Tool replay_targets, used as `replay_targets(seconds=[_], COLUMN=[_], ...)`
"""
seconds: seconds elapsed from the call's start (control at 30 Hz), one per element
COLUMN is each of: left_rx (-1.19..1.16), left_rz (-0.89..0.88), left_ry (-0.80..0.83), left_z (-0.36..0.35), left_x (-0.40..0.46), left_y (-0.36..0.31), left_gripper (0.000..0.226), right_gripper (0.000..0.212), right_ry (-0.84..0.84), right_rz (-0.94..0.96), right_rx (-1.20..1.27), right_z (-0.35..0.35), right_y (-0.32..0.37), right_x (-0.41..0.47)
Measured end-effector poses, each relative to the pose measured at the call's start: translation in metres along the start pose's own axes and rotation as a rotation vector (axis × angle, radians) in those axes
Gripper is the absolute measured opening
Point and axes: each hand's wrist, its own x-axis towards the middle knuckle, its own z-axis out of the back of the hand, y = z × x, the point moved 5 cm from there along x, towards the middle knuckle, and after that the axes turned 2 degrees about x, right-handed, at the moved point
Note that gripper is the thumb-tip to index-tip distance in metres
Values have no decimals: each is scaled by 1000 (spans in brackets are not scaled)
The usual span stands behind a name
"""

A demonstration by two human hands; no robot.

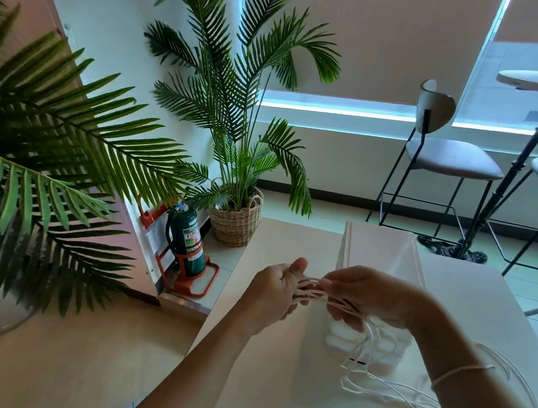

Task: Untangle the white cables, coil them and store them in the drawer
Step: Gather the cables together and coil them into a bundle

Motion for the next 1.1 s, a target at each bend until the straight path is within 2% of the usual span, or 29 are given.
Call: replay_targets(seconds=[0.1, 0.17, 0.23, 0.33, 0.5, 0.6, 0.73, 0.83, 0.93, 1.1], left_rx=[-34, -69, -104, -194, -230, -245, -144, -80, -53, 75], left_rz=[27, 44, 56, 62, 48, 41, 15, 4, -1, 5], left_ry=[-7, -10, 10, 104, 335, 387, 434, 455, 503, 621], left_z=[-2, -1, -1, -4, -6, -3, 2, 3, 1, 1], left_x=[1, 1, 2, 4, 0, -1, 1, 2, 1, 4], left_y=[0, -2, -5, -7, -7, -6, -8, -7, -5, -13], left_gripper=[43, 42, 41, 35, 5, 12, 24, 19, 13, 18], right_gripper=[28, 25, 26, 24, 23, 21, 19, 20, 23, 18], right_ry=[-119, -174, -200, -195, -192, -184, -166, -154, -178, -102], right_rz=[-46, 0, 50, 39, 67, 65, 58, 48, 26, 2], right_rx=[-194, -413, -532, -482, -429, -323, -274, -276, -329, -510], right_z=[-2, -4, -6, -5, 2, 3, 4, 6, 13, 11], right_y=[3, 6, 7, 5, 7, 4, 3, 5, 8, 17], right_x=[4, 7, 8, 8, 7, 8, 8, 8, 7, 7])
